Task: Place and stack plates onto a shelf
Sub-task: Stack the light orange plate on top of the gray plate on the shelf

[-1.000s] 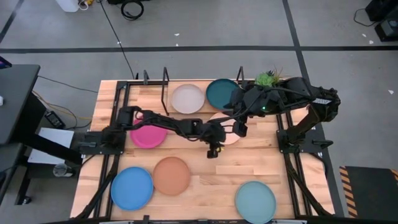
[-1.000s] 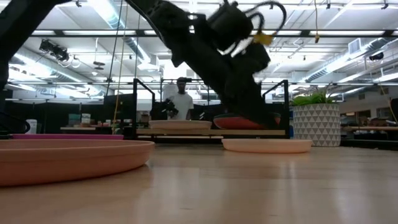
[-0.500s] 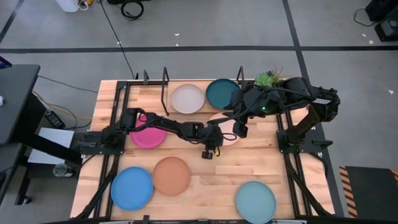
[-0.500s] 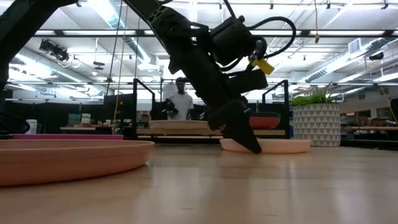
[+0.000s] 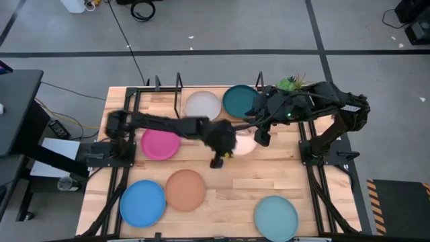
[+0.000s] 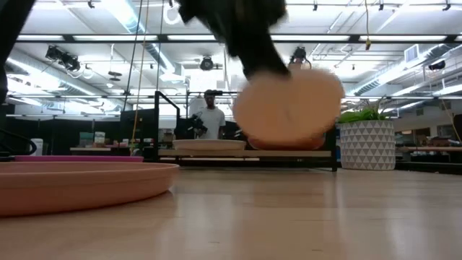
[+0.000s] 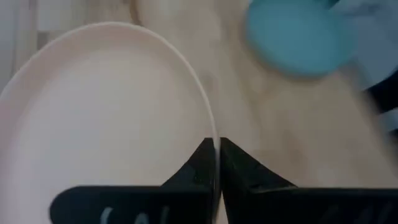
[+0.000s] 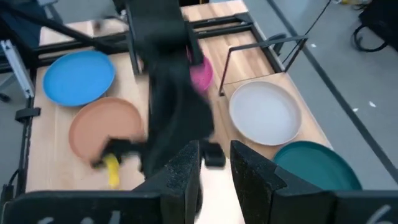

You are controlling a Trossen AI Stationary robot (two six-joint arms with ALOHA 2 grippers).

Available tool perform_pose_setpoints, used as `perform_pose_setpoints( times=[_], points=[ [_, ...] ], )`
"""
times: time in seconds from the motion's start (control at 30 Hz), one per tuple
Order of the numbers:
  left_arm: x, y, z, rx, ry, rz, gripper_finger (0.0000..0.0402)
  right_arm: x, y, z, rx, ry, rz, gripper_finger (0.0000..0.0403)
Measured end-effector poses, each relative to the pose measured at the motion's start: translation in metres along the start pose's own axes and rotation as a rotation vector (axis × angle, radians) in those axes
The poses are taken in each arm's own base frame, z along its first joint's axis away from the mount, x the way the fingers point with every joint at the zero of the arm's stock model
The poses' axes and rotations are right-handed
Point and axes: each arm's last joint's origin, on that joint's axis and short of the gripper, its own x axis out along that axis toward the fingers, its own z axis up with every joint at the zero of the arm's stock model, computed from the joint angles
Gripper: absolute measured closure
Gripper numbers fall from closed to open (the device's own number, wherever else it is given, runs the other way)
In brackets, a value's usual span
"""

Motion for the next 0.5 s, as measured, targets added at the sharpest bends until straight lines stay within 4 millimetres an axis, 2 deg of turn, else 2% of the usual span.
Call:
perform_pose_setpoints(
  times=[0.13, 0.27, 0.37, 0.5],
  points=[
    [-0.067, -0.003, 0.022, -0.052, -0.134, -0.016, 0.0387, -0.006, -0.004, 0.000, 0.008, -0.030, -0.037, 0.0305],
    [-0.125, 0.004, 0.030, -0.075, -0.243, 0.097, 0.0387, -0.011, -0.007, 0.001, 0.018, -0.061, -0.067, 0.0305],
    [-0.145, 0.019, 0.024, -0.107, -0.218, 0.291, 0.0387, -0.010, -0.007, 0.002, 0.022, -0.075, -0.085, 0.0305],
    [-0.144, 0.046, 0.002, -0.176, -0.053, 0.415, 0.0387, -0.009, -0.006, 0.003, 0.025, -0.085, -0.096, 0.0305]
  ],
)
